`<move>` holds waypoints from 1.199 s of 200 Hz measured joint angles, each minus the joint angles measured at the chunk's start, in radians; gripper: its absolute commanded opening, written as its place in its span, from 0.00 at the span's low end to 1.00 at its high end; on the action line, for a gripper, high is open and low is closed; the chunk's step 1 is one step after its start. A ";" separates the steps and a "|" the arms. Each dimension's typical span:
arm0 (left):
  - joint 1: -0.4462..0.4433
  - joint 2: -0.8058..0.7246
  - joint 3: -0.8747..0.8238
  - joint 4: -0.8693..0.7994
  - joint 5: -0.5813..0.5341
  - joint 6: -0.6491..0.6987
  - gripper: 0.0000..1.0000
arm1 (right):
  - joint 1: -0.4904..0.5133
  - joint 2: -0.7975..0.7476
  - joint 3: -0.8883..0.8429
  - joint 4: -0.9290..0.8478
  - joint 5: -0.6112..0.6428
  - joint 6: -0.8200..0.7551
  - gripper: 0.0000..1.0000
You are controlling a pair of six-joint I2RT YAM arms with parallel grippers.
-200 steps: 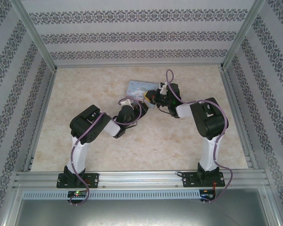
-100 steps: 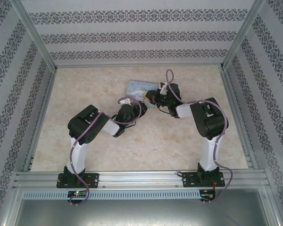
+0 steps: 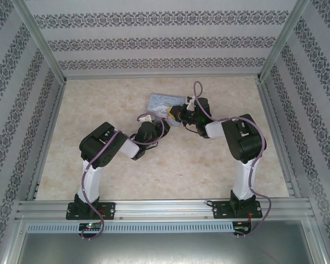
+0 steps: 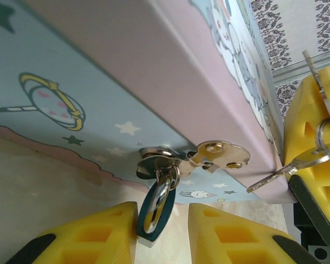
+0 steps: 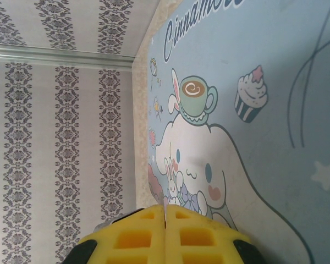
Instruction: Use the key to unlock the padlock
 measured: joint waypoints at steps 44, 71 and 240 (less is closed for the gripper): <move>0.002 0.006 0.005 -0.005 -0.009 -0.017 0.23 | 0.000 0.000 -0.006 0.013 0.000 0.000 0.00; 0.002 0.014 0.014 -0.005 -0.012 -0.023 0.17 | 0.000 0.000 -0.009 0.017 0.000 0.000 0.00; 0.070 -0.064 -0.039 -0.070 0.165 -0.085 0.00 | 0.000 -0.276 -0.275 -0.093 -0.016 -0.052 0.00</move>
